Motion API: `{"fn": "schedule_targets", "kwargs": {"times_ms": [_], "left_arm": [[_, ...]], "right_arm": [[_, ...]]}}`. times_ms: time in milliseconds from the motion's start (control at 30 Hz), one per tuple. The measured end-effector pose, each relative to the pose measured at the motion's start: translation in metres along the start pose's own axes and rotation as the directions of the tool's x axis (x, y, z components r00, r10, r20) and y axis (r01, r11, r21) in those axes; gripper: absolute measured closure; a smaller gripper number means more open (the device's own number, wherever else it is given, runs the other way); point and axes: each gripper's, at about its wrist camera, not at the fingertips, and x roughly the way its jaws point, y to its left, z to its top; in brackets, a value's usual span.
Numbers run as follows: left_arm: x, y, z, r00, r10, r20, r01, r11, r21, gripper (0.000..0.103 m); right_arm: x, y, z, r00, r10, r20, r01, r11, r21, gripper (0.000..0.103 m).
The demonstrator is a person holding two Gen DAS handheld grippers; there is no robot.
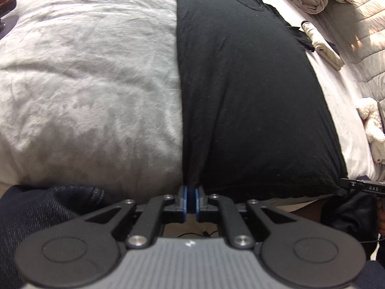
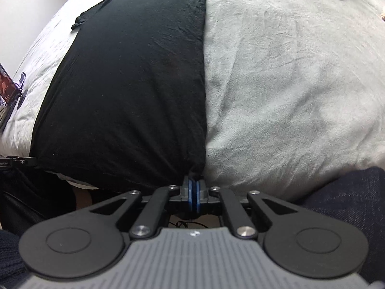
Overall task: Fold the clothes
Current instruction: 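Open both tools and release the black T-shirt hem, then grasp one side edge of the T-shirt with both tools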
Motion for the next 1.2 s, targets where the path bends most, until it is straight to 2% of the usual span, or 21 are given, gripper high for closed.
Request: {"fn": "schedule_targets", "kwargs": {"times_ms": [33,67,133,167,233,333,633,767,967,1133,1200], "left_arm": [[-0.002,0.001,0.002,1.0,-0.022,0.0,0.022,1.0,-0.001,0.093],[-0.005,0.003,0.006,0.999,-0.042,0.004,0.042,0.999,-0.005,0.091],[-0.012,0.006,0.015,0.997,-0.075,0.022,0.075,0.997,-0.015,0.07],[-0.016,0.008,0.02,0.996,-0.086,0.038,0.087,0.996,-0.017,0.063],[-0.021,0.011,0.033,0.992,-0.104,0.073,0.106,0.994,-0.02,0.062],[-0.02,0.014,0.056,0.989,-0.098,0.108,0.103,0.994,-0.039,0.059],[0.006,0.023,0.147,0.979,-0.014,0.201,0.036,0.993,-0.109,0.057],[0.02,0.029,0.187,0.964,0.038,0.264,-0.001,0.99,-0.141,0.057],[0.044,0.046,0.239,0.94,0.062,0.335,0.011,0.977,-0.212,0.057],[0.065,0.056,0.274,0.925,0.055,0.377,0.051,0.963,-0.264,0.057],[0.071,0.059,0.288,0.913,0.059,0.404,0.06,0.959,-0.277,0.057]], "right_arm": [[-0.001,-0.001,0.002,1.0,0.01,-0.002,-0.01,1.0,0.001,0.09],[-0.003,-0.002,0.005,1.0,0.016,-0.003,-0.016,1.0,0.005,0.089],[-0.006,-0.005,0.013,1.0,0.022,0.005,-0.022,1.0,0.013,0.086],[-0.008,-0.007,0.017,1.0,0.021,0.013,-0.021,1.0,0.015,0.075],[-0.01,-0.009,0.026,0.999,0.016,0.036,-0.017,1.0,0.017,0.059],[-0.01,-0.013,0.043,0.998,0.0,0.061,-0.002,1.0,0.023,0.059],[0.0,-0.02,0.11,0.991,-0.043,0.131,0.039,0.999,0.028,0.059],[0.013,-0.014,0.143,0.985,-0.035,0.167,0.033,0.999,0.015,0.059],[0.041,0.007,0.198,0.98,0.01,0.197,-0.003,0.999,-0.033,0.059],[0.063,0.026,0.236,0.975,0.05,0.216,-0.036,0.997,-0.07,0.059],[0.071,0.037,0.251,0.971,0.071,0.228,-0.053,0.995,-0.085,0.059]]}}
